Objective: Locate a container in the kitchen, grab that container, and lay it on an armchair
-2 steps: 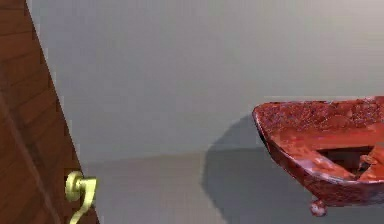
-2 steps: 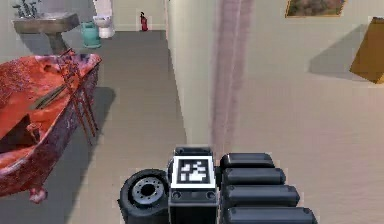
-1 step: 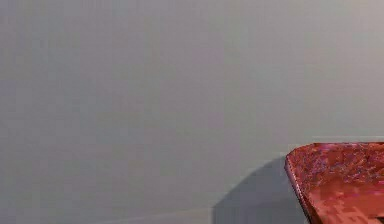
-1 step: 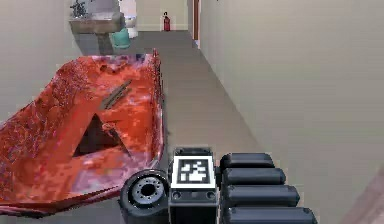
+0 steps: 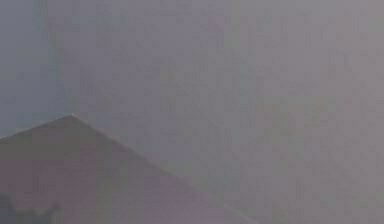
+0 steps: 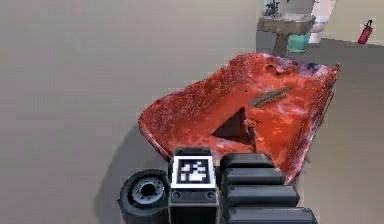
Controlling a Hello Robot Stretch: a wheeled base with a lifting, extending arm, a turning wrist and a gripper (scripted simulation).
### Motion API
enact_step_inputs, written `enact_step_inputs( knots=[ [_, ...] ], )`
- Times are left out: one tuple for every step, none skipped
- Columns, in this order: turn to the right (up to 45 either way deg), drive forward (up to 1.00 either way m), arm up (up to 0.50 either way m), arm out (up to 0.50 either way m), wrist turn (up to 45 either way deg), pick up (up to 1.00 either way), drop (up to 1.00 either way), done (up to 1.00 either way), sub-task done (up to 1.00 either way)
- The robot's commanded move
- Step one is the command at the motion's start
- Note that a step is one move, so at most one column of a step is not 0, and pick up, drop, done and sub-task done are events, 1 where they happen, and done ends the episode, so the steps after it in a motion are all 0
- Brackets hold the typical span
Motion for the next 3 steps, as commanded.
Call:
enact_step_inputs(
  knots=[
    [0.0, 0.25, 0.0, 0.0, 0.0, 0.0, 0.0, 0.0, 0.0],
    [-45.0, 0.0, 0.0, 0.0, 0.0, 0.0, 0.0, 0.0, 0.0],
    [-3.0, 0.0, 0.0, 0.0, 0.0, 0.0, 0.0, 0.0, 0.0]
  ],
)
